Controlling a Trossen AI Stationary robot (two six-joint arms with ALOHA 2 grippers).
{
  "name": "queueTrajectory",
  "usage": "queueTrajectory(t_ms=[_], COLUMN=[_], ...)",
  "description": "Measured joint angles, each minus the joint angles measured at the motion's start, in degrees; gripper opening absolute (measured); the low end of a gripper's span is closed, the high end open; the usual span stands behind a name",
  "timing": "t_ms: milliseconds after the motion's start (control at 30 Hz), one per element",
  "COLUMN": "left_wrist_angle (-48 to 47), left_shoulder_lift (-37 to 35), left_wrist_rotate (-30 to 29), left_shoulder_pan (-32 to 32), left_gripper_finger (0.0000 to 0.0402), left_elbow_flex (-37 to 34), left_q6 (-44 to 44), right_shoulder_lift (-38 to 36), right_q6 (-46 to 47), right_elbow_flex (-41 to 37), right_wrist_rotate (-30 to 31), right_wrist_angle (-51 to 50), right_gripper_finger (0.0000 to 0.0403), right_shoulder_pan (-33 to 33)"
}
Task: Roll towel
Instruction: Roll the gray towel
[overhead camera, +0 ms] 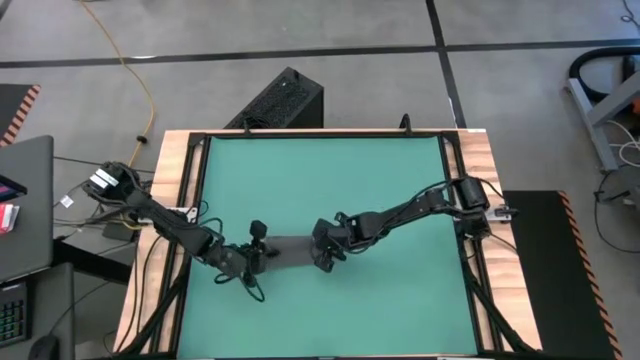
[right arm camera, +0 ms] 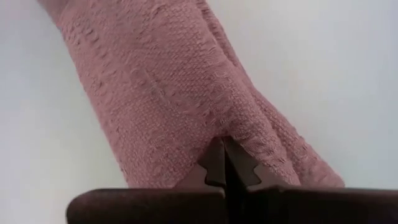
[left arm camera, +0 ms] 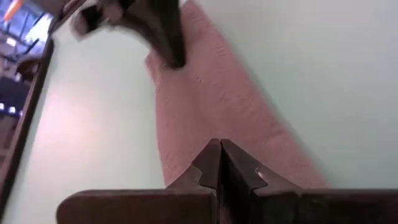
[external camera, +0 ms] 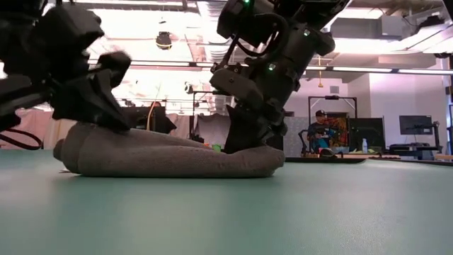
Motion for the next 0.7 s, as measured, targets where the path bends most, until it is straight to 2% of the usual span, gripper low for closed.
queueTrajectory(t_ms=[100, 267, 333, 400, 567, 700], left_wrist_angle=[5.3, 11.5, 13.0, 13.0, 16.3, 17.0], left_shoulder_lift=[0.1, 0.0, 0.0, 0.6, 4.2, 9.0], left_wrist_rotate=[-1.2, -12.3, -12.2, -9.2, -9.5, -14.4], left_shoulder_pan=[0.0, -1.4, -1.3, -1.0, -3.1, -4.1], left_gripper_finger=[0.0000, 0.0000, 0.0000, 0.0000, 0.0000, 0.0000], left_elbow_flex=[-3.3, -4.0, -4.0, -4.0, -4.0, -3.9], left_q6=[-2.0, -1.6, -3.9, -7.5, -11.1, -13.0], right_shoulder_lift=[0.0, 0.0, 0.0, 0.0, 0.0, 0.0], right_q6=[2.8, 3.9, 4.4, 4.4, 4.5, 4.6], right_elbow_flex=[0.0, -0.1, -0.1, -0.1, -0.2, -0.2], right_wrist_rotate=[0.4, 0.9, 1.4, 1.6, 1.5, 1.1], right_wrist_angle=[0.3, 0.8, 0.7, 0.9, 1.6, 1.6], right_gripper_finger=[0.0010, 0.0010, 0.0010, 0.0010, 0.0011, 0.0011], right_shoulder_pan=[0.7, 1.5, 1.6, 1.6, 1.4, 1.1])
